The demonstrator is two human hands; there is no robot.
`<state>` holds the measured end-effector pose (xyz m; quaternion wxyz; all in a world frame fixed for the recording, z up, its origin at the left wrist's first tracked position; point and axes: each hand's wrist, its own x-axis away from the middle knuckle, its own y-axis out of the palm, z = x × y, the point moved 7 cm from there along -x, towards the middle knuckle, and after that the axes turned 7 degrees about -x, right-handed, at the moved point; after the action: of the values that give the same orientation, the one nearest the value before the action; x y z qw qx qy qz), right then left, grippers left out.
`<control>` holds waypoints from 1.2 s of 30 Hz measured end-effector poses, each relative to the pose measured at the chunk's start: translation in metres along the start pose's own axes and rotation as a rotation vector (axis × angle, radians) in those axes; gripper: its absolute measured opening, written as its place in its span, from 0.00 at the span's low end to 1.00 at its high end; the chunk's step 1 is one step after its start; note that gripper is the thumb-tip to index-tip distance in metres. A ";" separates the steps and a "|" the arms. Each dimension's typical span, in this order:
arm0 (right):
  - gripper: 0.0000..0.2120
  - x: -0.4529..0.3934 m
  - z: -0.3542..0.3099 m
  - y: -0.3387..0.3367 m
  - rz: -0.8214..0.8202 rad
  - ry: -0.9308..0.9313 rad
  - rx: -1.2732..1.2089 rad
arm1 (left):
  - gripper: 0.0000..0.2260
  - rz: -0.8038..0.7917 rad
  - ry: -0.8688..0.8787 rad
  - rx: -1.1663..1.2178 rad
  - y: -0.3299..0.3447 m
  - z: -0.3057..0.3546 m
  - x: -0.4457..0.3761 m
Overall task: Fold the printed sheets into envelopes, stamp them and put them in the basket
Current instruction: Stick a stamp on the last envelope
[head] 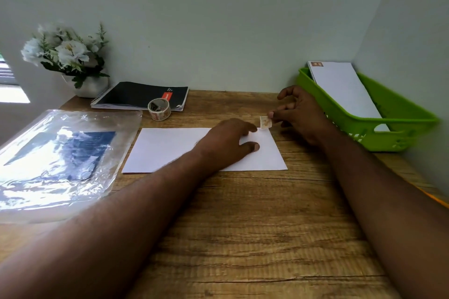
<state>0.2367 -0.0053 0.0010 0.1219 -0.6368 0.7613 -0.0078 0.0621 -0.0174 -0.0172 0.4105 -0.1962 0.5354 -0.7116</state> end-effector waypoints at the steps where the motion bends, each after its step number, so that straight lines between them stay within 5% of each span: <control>1: 0.20 0.000 0.002 0.000 -0.007 0.019 -0.010 | 0.19 -0.034 0.011 -0.029 0.003 0.001 -0.001; 16: 0.17 -0.004 0.012 0.003 -0.133 0.096 -0.060 | 0.23 -0.039 0.020 -0.015 0.003 0.003 0.000; 27: 0.08 -0.004 0.005 0.011 -0.163 -0.003 0.269 | 0.23 -0.061 0.047 -0.097 0.009 0.002 -0.003; 36: 0.07 -0.006 0.009 0.010 -0.133 -0.021 0.251 | 0.23 -0.066 0.049 -0.108 0.010 0.002 -0.003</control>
<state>0.2301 0.0039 -0.0083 0.2077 -0.6655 0.7092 -0.1047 0.0689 -0.0171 -0.0250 0.3624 -0.2180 0.5760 -0.6995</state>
